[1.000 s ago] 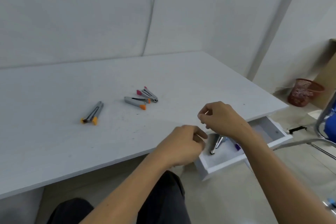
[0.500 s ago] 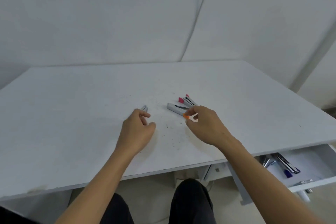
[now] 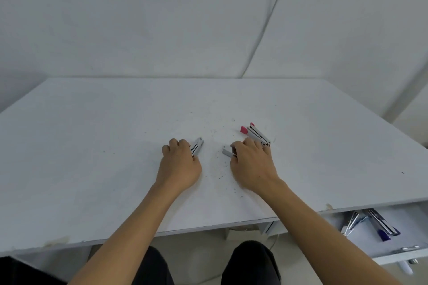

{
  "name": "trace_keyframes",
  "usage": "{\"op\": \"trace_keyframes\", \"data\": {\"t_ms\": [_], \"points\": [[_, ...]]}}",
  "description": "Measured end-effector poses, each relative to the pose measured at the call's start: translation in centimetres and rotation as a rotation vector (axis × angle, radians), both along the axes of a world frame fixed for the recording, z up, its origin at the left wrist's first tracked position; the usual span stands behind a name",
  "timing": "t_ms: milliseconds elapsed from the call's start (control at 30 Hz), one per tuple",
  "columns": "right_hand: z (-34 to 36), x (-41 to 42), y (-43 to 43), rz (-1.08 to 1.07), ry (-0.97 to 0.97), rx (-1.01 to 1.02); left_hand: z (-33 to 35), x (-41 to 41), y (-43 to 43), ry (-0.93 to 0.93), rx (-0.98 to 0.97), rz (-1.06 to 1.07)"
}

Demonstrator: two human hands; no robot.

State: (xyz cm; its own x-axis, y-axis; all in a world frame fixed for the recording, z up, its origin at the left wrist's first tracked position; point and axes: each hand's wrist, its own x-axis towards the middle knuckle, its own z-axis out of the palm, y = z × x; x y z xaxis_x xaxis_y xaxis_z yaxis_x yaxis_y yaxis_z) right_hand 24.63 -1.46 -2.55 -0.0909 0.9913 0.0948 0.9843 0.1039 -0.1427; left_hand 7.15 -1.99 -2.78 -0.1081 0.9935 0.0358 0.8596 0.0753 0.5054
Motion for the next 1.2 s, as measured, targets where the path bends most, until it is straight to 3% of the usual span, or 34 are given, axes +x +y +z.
{"op": "trace_keyframes", "data": {"t_ms": [67, 133, 300, 367, 433, 600, 733, 833, 933, 1067, 1200], "points": [[0.6, 0.5, -0.4, -0.004, 0.060, -0.042, 0.6, 0.3, 0.0, -0.093, -0.082, -0.032], [1.4, 1.1, -0.9, -0.027, 0.246, -0.144, 1.2, 0.7, -0.1, -0.234, -0.144, -0.057], [4.2, 4.0, -3.5, -0.189, 1.056, -0.294, 3.3, 4.5, -1.7, -0.872, -0.349, 0.008], [5.2, 5.8, -4.7, -0.270, 1.337, -0.353, 4.1, 6.7, -2.6, -1.024, -0.395, -0.004], [5.7, 7.8, -5.9, -0.318, 1.453, -0.368, 4.8, 8.8, -3.7, -1.035, -0.419, -0.073], [5.9, 14.1, -8.8, -0.375, 1.626, -0.275, 5.2, 13.8, -6.7, -0.848, -0.434, -0.346], [5.8, 19.7, -11.8, -0.455, 1.624, -0.184, 4.7, 19.4, -8.8, -0.663, -0.382, -0.539], [6.1, 22.8, -13.6, -0.569, 1.484, -0.105, 3.7, 23.1, -9.7, -0.481, -0.341, -0.691], [5.2, 26.3, -14.9, -0.645, 1.188, -0.090, 2.5, 26.1, -11.1, -0.471, -0.403, -0.712], [3.2, 30.6, -16.4, -0.675, 0.757, -0.139, 0.1, 29.2, -13.0, -0.358, -0.345, -0.774], [1.0, 33.0, -15.8, -0.669, 0.358, -0.161, -3.6, 30.6, -12.5, -0.109, -0.217, -0.751]]}}
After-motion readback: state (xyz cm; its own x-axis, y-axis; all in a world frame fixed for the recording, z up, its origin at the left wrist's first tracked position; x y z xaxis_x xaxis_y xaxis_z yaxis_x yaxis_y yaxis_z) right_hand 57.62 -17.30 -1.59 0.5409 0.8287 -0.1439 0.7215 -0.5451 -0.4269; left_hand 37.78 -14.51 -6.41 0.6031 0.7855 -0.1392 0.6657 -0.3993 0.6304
